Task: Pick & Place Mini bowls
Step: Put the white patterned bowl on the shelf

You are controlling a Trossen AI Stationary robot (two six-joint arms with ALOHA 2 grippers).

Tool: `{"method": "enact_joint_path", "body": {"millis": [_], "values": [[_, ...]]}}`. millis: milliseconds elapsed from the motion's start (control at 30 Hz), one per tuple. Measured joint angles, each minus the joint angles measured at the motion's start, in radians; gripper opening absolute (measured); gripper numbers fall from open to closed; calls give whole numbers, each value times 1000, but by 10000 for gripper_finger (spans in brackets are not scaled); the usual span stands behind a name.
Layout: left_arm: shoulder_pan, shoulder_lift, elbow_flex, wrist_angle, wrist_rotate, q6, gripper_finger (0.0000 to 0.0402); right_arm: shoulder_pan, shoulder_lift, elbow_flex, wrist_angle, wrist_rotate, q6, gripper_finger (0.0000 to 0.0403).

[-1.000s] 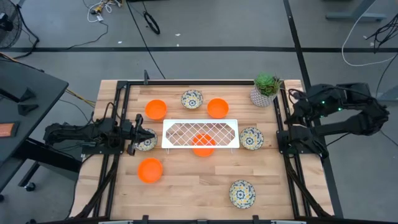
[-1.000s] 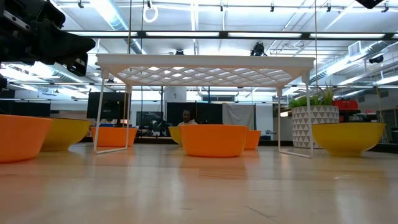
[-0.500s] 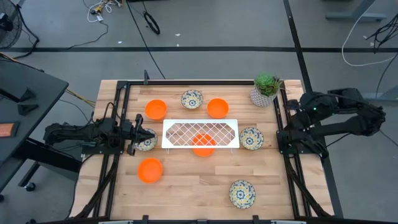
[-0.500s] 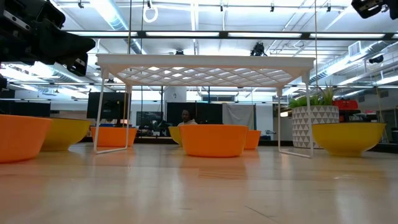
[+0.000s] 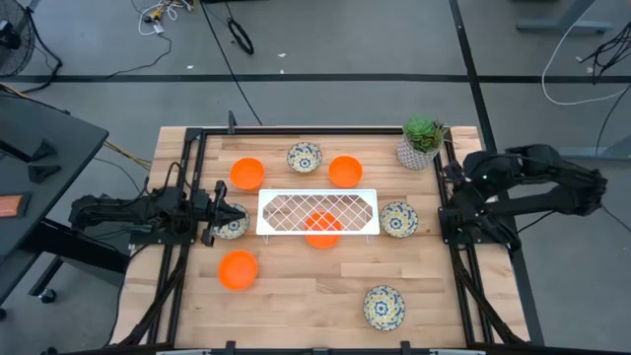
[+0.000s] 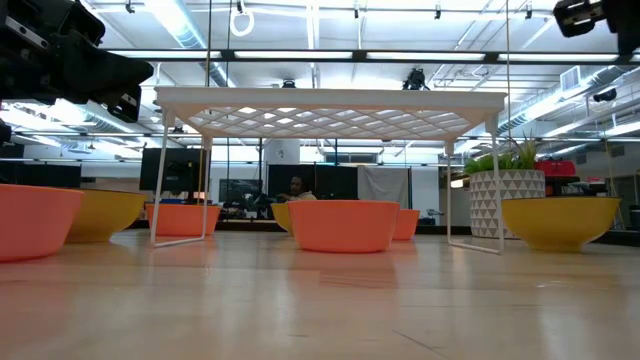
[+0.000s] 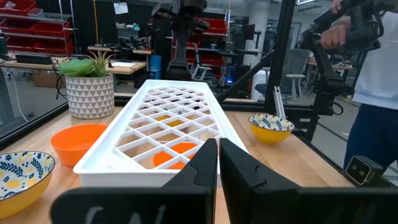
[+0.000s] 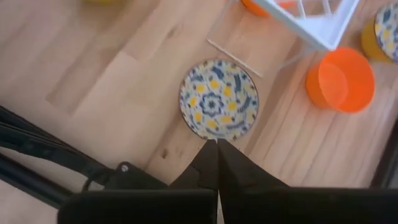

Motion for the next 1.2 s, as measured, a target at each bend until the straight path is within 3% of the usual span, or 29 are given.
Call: {"method": "enact_joint_path", "body": {"millis": [433, 767, 1200], "values": [[0, 0, 0, 0, 0, 0, 23, 0, 59, -135, 69, 52, 14, 0], [0, 0, 0, 0, 0, 0, 23, 0, 73, -287, 159, 52, 119, 0], [0, 0, 0, 0, 0, 0, 23, 19, 128, -373, 300, 48, 41, 3]]}}
